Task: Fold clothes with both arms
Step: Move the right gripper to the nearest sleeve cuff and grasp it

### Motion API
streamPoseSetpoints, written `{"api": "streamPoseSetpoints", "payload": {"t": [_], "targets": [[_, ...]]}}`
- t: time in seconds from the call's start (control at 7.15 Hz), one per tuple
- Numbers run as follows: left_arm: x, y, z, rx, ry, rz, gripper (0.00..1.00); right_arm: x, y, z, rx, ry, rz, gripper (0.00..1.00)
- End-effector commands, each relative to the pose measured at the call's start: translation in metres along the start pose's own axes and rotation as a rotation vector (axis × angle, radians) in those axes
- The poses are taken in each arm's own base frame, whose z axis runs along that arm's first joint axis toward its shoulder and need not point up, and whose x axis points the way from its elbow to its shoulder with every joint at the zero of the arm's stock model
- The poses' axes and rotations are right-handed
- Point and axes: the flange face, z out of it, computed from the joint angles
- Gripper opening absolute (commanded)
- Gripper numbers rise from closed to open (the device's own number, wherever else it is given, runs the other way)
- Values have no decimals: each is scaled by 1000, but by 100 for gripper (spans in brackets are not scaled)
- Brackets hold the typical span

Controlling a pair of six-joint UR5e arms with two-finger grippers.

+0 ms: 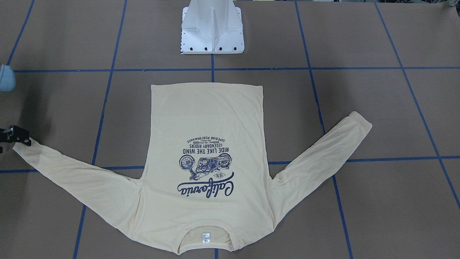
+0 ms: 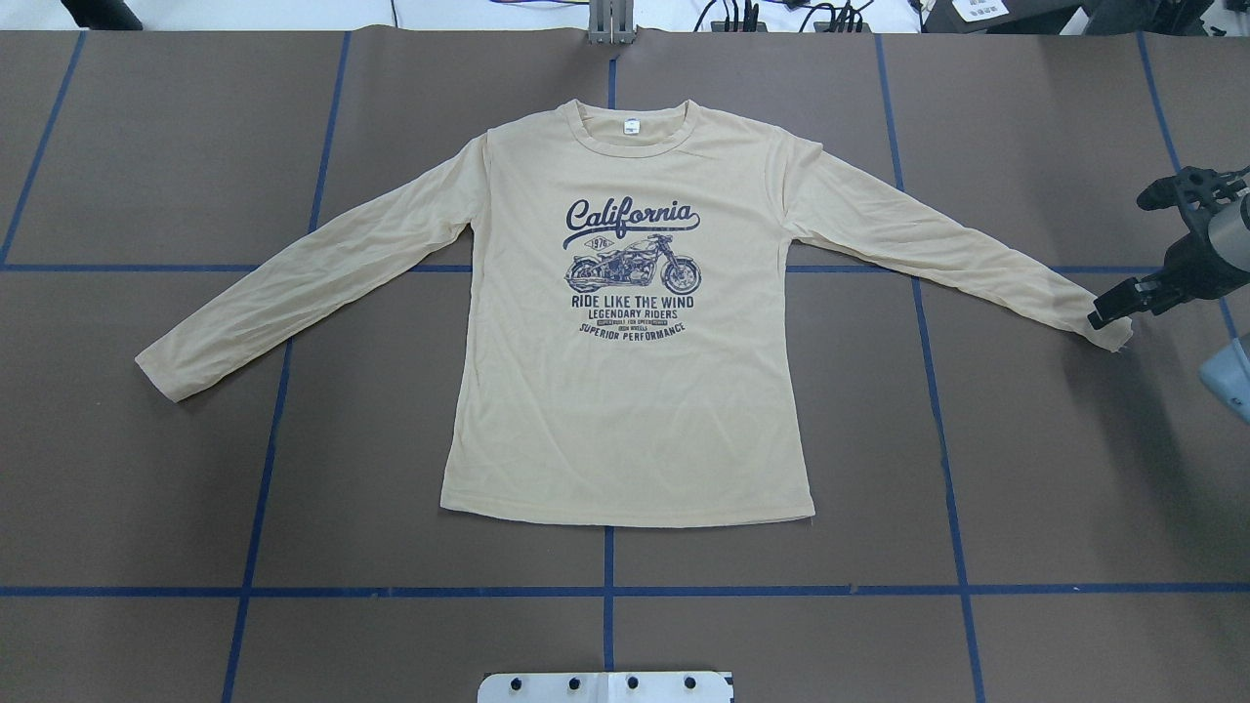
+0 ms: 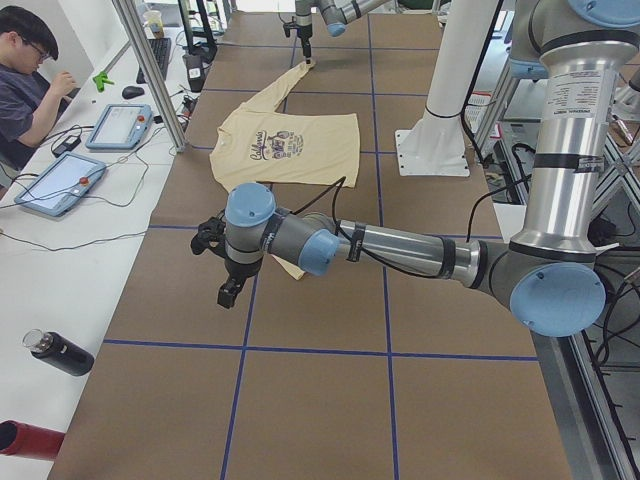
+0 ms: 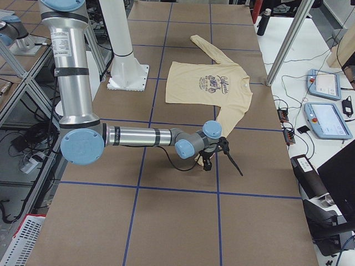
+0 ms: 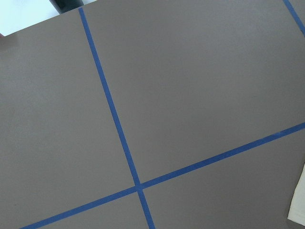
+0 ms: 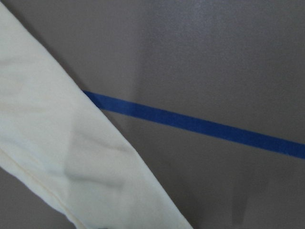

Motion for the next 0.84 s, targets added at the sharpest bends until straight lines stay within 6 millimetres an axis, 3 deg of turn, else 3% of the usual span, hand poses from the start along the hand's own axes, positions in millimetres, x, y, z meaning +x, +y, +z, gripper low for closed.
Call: {"api": "streamPoseSetpoints", "payload": {"t": [0.0,0.14,0.7], "targets": [[1,-1,-1,3,0,2,100,-1,-1,3,-7,-2,1,81],[2,-5,-3,7,0,5,100,-2,0,3,-9,-7,1,77],[2,-6,-3,8,0,3,100,1,3,5,-19,-6,11,75]]}}
